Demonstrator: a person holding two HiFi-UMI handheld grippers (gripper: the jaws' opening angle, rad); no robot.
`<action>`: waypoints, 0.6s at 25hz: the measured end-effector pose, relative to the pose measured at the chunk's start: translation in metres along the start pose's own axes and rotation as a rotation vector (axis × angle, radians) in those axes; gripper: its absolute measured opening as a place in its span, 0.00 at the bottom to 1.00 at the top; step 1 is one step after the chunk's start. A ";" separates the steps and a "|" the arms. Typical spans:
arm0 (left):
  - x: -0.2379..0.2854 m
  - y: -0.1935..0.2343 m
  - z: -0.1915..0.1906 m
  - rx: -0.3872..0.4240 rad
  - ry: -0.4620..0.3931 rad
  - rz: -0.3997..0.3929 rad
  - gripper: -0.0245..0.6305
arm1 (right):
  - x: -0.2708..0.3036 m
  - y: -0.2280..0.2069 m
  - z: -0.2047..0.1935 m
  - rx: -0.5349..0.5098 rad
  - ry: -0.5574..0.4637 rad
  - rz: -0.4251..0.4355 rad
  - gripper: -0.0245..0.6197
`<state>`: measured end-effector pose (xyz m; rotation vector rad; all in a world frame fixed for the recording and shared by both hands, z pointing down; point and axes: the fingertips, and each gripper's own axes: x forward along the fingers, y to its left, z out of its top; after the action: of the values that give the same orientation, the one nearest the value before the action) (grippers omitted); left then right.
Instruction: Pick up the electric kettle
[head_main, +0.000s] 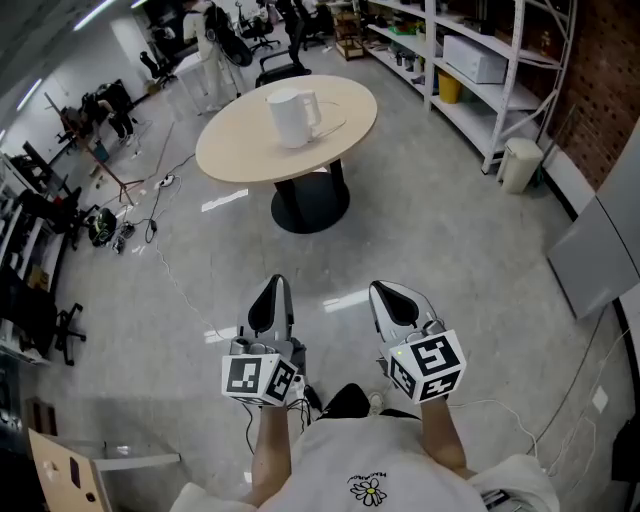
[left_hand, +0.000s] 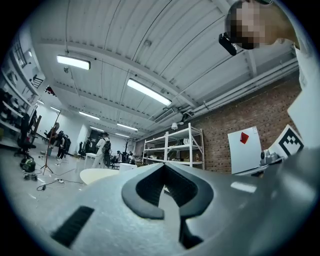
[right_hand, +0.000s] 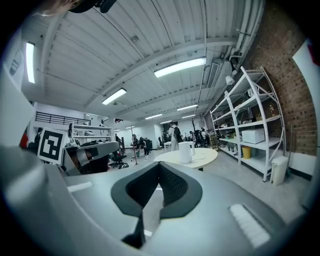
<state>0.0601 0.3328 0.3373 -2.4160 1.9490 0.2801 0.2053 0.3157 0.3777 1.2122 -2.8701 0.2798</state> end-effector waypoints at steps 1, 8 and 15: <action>0.001 0.002 0.000 0.005 0.003 0.002 0.04 | 0.000 -0.003 -0.001 0.009 0.002 -0.005 0.05; 0.042 0.031 -0.006 -0.033 -0.006 0.020 0.04 | 0.020 -0.034 -0.001 0.041 0.037 -0.056 0.05; 0.119 0.061 -0.033 -0.032 -0.022 -0.027 0.04 | 0.092 -0.086 0.008 0.008 0.035 -0.092 0.05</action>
<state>0.0291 0.2004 0.3567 -2.4464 1.9161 0.3386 0.2026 0.1905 0.3906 1.3219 -2.7772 0.3080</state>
